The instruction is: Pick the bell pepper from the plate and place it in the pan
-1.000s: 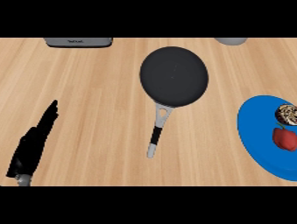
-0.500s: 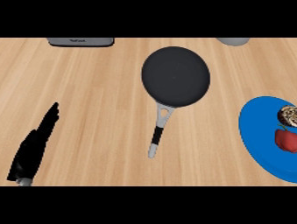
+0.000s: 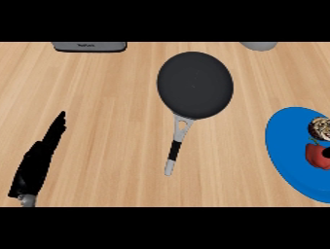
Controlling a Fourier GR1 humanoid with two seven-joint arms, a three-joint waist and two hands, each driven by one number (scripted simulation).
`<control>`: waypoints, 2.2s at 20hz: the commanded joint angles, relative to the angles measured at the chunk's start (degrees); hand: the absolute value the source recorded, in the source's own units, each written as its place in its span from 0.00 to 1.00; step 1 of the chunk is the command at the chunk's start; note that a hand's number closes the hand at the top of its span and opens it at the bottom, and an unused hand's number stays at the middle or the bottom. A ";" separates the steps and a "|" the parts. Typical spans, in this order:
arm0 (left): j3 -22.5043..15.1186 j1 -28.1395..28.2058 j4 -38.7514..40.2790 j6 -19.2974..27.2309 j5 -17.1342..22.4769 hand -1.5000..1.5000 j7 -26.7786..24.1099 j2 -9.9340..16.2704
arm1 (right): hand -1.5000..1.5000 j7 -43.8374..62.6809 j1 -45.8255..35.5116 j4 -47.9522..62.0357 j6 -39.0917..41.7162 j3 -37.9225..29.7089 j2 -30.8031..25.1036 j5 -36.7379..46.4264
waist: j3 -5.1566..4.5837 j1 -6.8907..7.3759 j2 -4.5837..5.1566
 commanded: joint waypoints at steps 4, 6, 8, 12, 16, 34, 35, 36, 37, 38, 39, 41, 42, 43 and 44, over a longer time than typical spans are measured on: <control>2.06 -0.22 -0.17 -1.40 -1.17 0.50 1.71 -0.98 | 0.00 7.13 -6.25 5.07 4.80 1.54 3.84 0.80 | 0.01 -0.34 -0.06; 2.68 3.35 -0.95 -3.09 -0.30 0.50 -2.32 -0.66 | 0.00 6.30 -5.84 6.61 4.68 2.74 4.77 2.09 | 0.00 -0.07 -0.07; -0.49 2.58 -0.59 -0.24 -3.89 0.50 -1.40 -3.45 | 0.00 8.80 -7.52 8.16 5.57 3.91 4.53 2.82 | 0.00 -0.04 -0.03; 0.70 2.61 0.37 -0.24 -4.12 0.50 -2.57 -4.67 | 0.00 9.31 -6.19 8.60 5.10 4.64 6.33 3.46 | -0.01 -0.54 -0.15; 1.83 5.76 -7.31 -1.91 -3.54 0.50 1.82 -2.15 | 0.00 10.26 -9.79 12.50 5.35 4.76 7.73 5.19 | 0.03 0.06 -0.18; 6.88 1.95 -1.86 -6.38 -7.08 0.50 1.71 -6.47 | 0.00 -0.11 -6.02 21.79 3.87 1.91 16.52 13.30 | 0.02 -0.73 -0.11; 5.73 -0.19 -1.92 -4.98 -8.20 0.50 3.74 -7.93 | 0.00 2.25 -8.30 22.52 7.59 1.49 14.52 12.43 | 0.02 -0.74 -0.10; 8.18 5.17 -4.74 -8.27 -5.97 0.50 1.38 -5.54 | 0.00 1.15 -5.83 20.36 4.66 1.56 16.67 14.33 | 0.02 -0.62 -0.16; 9.44 2.76 -1.06 -8.62 -6.19 0.50 0.25 -5.28 | 0.00 -0.02 -4.51 20.25 7.57 0.24 14.18 13.02 | 0.01 -0.83 -0.15; 7.52 5.47 -4.46 -7.38 -7.79 0.50 0.30 -7.27 | 0.00 -1.08 -7.45 23.87 7.79 -0.42 15.39 14.08 | 0.02 -0.53 -0.13; 7.73 6.26 -4.53 -7.52 -8.04 0.50 0.09 -7.51 | 0.00 -4.03 -7.00 25.81 5.95 -0.28 17.24 15.29 | 0.03 -0.49 -0.12; 10.18 6.29 -5.86 -10.02 -6.38 0.50 0.15 -5.27 | 1.00 -3.85 -7.96 26.06 1.49 0.04 19.68 18.03 | 0.03 -0.39 -0.11; 11.82 4.13 -4.52 -10.50 -5.65 0.50 1.92 -5.65 | 1.00 -4.40 -5.77 21.61 2.77 -0.96 18.65 17.59 | 0.02 -0.71 -0.16; 9.48 1.86 -0.35 -9.19 -8.58 0.50 0.83 -8.19 | 1.00 -4.91 -7.47 24.16 3.59 -1.74 18.65 18.14 | 0.02 -0.75 -0.10; 10.41 3.50 -2.89 -9.34 -7.92 0.50 1.41 -6.92 | 1.00 -6.76 -7.93 27.09 1.54 -2.45 19.99 17.99 | 0.04 -0.52 -0.08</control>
